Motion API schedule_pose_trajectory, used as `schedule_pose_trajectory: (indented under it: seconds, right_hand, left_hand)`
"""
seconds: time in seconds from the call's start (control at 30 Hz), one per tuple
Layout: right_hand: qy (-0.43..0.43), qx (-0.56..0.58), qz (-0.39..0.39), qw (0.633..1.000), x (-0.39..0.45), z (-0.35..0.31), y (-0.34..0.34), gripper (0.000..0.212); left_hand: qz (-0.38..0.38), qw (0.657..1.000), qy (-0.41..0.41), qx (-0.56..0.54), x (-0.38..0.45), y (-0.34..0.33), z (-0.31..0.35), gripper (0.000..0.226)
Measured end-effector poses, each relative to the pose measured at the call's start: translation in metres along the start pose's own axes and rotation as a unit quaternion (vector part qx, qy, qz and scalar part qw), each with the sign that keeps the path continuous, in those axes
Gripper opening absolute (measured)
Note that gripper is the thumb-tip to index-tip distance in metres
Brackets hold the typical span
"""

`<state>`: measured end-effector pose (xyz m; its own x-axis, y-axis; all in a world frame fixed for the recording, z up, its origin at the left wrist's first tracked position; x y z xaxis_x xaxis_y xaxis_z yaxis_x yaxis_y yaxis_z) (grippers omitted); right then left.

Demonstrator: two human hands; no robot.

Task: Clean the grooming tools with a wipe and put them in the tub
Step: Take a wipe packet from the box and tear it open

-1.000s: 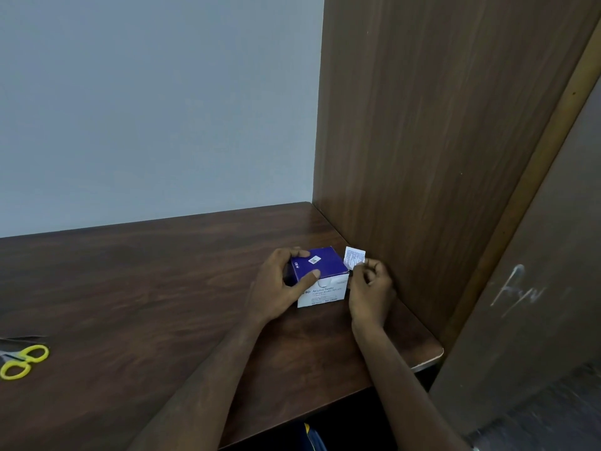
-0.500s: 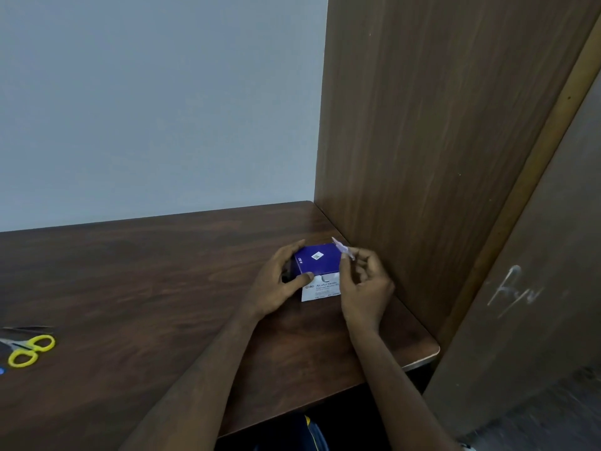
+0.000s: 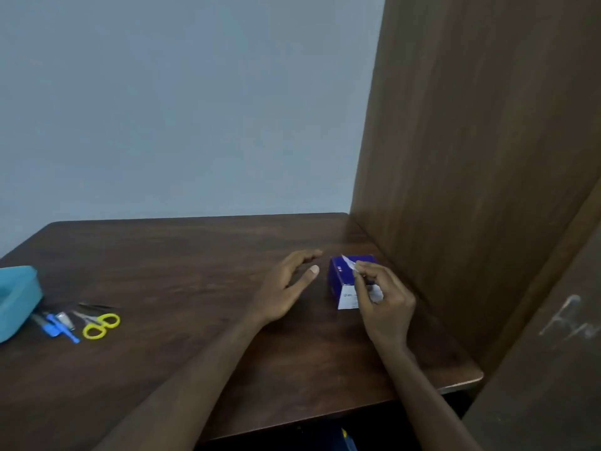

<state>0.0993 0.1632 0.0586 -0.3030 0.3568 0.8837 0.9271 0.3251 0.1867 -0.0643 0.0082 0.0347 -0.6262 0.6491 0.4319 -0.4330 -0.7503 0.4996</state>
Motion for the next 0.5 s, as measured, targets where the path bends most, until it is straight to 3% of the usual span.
schedule_pose_trajectory:
  seconds: [0.17, 0.3, 0.4, 0.5]
  right_hand:
    - [0.054, 0.084, -0.142, 0.985, -0.009, -0.065, -0.085, 0.023]
    - [-0.037, 0.143, -0.207, 0.967, -0.010, -0.089, -0.182, 0.023]
    - [-0.111, 0.205, -0.232, 0.944, -0.010, -0.087, -0.240, 0.014]
    - [-0.111, 0.190, -0.258, 0.941, -0.010, -0.074, -0.275, 0.017]
  left_hand:
    - [0.115, 0.991, 0.025, 0.059, -0.038, 0.099, -0.040, 0.025]
    - [0.215, 0.965, 0.054, 0.139, -0.053, 0.168, -0.086, 0.036]
    - [0.198, 0.955, 0.076, 0.207, -0.047, 0.186, -0.108, 0.054]
    - [0.110, 0.944, 0.086, 0.297, -0.035, 0.172, -0.123, 0.063]
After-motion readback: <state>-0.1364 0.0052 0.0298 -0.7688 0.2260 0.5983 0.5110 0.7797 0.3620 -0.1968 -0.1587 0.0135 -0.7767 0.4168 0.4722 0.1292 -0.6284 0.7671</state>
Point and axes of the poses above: each hand's wrist, its own x-axis towards the middle knuckle, its own y-axis out of the back of the hand, z = x × y, the point moved 9 cm from there along x, towards the middle knuckle, and after that the axes turned 2 degrees about x, right-handed, at the moved point
